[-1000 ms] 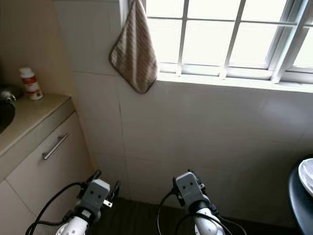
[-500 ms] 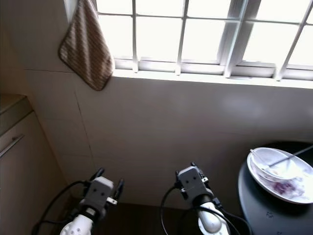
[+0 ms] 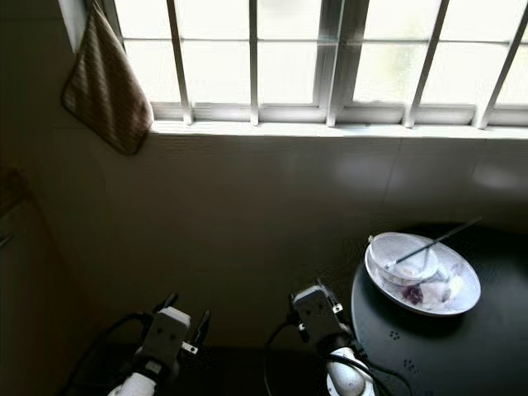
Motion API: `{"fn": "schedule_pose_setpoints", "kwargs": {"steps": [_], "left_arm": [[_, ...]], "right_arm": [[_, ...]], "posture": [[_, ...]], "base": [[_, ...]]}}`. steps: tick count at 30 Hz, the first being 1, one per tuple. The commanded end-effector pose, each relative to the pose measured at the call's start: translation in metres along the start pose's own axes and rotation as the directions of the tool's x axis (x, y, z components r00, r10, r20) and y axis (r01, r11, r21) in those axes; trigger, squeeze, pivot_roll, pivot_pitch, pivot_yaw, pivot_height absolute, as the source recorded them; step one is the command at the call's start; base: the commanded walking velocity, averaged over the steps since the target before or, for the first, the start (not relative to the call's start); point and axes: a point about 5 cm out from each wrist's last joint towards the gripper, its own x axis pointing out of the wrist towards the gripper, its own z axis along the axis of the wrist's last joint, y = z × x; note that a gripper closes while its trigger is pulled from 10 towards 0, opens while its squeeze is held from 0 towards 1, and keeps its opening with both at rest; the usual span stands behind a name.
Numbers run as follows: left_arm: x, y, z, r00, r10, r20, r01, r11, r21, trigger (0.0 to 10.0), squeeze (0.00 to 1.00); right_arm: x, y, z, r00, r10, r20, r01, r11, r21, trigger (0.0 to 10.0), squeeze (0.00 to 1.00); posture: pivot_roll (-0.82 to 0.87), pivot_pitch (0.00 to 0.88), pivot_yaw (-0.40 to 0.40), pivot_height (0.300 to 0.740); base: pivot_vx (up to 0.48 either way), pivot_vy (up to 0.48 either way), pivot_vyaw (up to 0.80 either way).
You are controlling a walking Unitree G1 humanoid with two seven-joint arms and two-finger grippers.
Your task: Kitchen organization
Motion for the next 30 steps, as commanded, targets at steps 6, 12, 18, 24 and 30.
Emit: {"fn": "schedule_pose_setpoints", "kwargs": {"steps": [6,12,18,24,30], "left_arm": [[0.002,0.003,0.003,1.0,0.022,0.013,-0.022,1.0,-0.014,10.0,0.0],[0.002,0.004,0.004,1.0,0.026,0.018,-0.025,0.999,-0.022,10.0,0.0],[0.002,0.004,0.004,0.999,0.031,0.02,-0.03,0.999,-0.028,10.0,0.0],[0.003,0.005,0.006,0.999,0.034,0.024,-0.033,0.999,-0.031,10.0,0.0],[0.002,0.007,0.009,0.998,0.054,0.043,-0.053,0.998,-0.032,10.0,0.0]], "right_arm": [[0.001,-0.005,-0.001,1.0,-0.01,-0.006,0.01,1.0,0.03,10.0,0.0],[0.002,-0.005,0.0,1.0,-0.006,0.005,0.006,1.0,-0.005,10.0,0.0],[0.004,-0.005,0.002,1.0,-0.003,0.017,0.003,1.0,-0.028,10.0,0.0],[0.008,-0.009,0.013,0.997,-0.012,0.076,0.018,0.996,-0.083,10.0,0.0],[0.011,-0.019,0.048,0.953,-0.07,0.295,0.089,0.995,-0.052,10.0,0.0]], "posture": [[-0.01,0.0,-0.031,0.736],[-0.02,0.0,-0.028,0.736],[-0.02,0.0,-0.027,0.736],[-0.02,0.0,-0.029,0.736],[-0.02,0.0,-0.028,0.736]], "base": [[0.0,0.0,-0.78],[0.0,0.0,-0.13],[0.0,0.0,0.0],[0.0,0.0,0.0],[0.0,0.0,0.0]]}}
